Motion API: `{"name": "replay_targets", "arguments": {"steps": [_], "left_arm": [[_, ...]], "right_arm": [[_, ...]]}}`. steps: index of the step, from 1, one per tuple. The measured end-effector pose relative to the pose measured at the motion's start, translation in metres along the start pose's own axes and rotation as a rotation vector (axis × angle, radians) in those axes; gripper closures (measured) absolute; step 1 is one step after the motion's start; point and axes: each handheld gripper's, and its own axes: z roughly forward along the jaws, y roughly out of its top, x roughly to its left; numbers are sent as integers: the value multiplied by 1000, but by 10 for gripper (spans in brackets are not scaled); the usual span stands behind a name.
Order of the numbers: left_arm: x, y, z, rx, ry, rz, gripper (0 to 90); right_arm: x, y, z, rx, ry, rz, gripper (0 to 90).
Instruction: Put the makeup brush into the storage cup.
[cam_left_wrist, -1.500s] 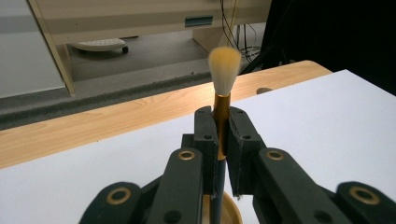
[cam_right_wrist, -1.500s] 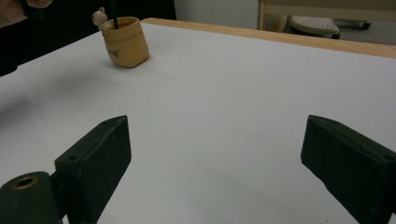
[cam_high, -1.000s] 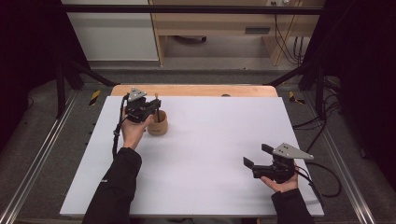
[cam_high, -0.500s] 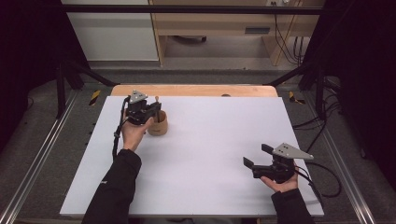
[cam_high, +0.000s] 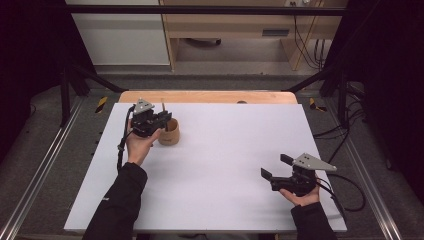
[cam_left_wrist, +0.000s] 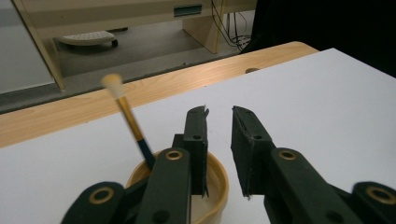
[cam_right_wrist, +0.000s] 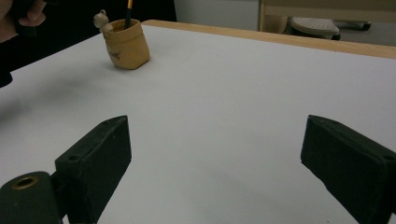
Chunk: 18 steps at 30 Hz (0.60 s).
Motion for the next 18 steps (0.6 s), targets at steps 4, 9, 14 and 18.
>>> {"name": "replay_targets", "arguments": {"steps": [4,9,14,18], "left_arm": [[-4,-1,-11,-11,-38,-4,687],[-8,-7,-25,-9,-71,0,620],[-10,-15,-42,-19,-90,-9,536],[-12,-22,-53,-22,-91,-9,479]], "right_arm": [[0,0,0,-6,0,8,92],[0,1,-1,-10,0,5,92],[0,0,0,-10,1,3,92],[0,0,0,-9,1,2,92]]}}
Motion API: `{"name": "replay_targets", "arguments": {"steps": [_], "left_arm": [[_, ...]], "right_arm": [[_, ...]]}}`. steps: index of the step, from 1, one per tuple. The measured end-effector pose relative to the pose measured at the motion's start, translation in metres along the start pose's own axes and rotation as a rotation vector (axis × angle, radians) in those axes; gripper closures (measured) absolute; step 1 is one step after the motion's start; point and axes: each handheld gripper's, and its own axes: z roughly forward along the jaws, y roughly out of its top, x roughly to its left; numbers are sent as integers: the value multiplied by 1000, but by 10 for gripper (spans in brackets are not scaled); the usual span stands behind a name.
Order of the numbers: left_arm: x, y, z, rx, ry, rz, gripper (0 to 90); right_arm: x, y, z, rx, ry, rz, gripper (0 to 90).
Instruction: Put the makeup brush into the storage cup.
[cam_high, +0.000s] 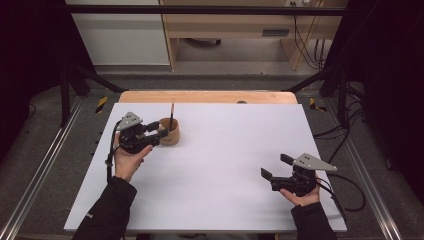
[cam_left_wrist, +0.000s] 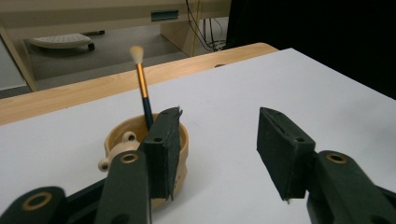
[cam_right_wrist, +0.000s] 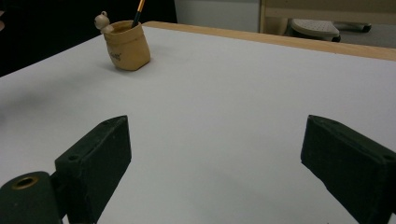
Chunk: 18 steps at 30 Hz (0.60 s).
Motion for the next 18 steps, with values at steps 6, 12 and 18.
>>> {"name": "replay_targets", "arguments": {"steps": [6,12,18], "left_arm": [[-6,-6,-17,-12,9,10,413],[-11,-13,-28,-14,17,16,349],[-16,-24,-38,-14,2,16,272]], "right_arm": [[0,0,0,3,2,1,92],[0,0,0,3,2,-1,92],[0,0,0,4,5,1,92]]}}
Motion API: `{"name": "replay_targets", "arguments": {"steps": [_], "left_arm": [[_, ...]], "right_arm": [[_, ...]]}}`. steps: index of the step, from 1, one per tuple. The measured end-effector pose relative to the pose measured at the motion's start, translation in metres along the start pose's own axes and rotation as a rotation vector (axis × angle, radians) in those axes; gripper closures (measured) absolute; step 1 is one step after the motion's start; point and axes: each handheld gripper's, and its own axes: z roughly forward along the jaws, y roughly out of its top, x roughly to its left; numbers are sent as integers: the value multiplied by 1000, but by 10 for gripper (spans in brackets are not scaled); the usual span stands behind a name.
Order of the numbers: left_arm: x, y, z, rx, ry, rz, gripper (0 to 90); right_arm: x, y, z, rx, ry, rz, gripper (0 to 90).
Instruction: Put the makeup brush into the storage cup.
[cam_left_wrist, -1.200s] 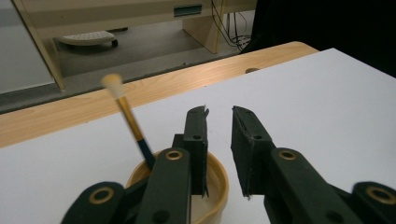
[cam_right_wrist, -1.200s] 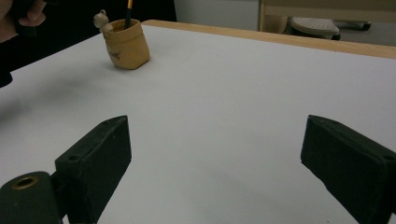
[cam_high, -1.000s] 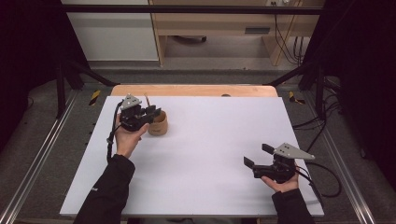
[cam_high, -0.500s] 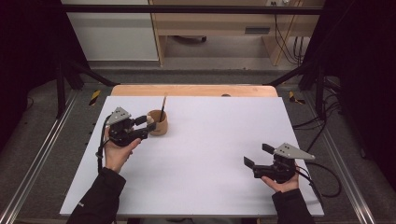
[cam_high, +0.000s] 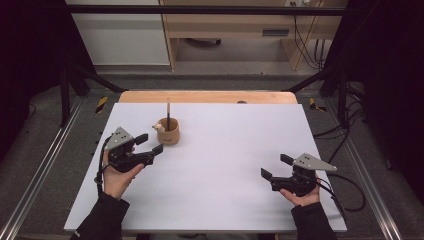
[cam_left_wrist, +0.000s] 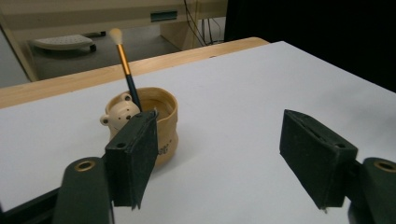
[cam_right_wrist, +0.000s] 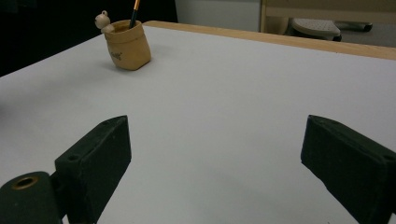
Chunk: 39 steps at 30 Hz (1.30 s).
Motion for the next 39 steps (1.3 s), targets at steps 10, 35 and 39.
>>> {"name": "replay_targets", "arguments": {"steps": [10,35,39], "left_arm": [[1,-17,-15,-7,11,-27,197],[14,-58,-25,43,29,-53,112],[18,-61,-28,40,46,-58,113]], "right_arm": [[0,0,0,1,0,-2,91],[0,-3,2,21,2,-9,86],[0,-2,1,15,1,-5,87]]}}
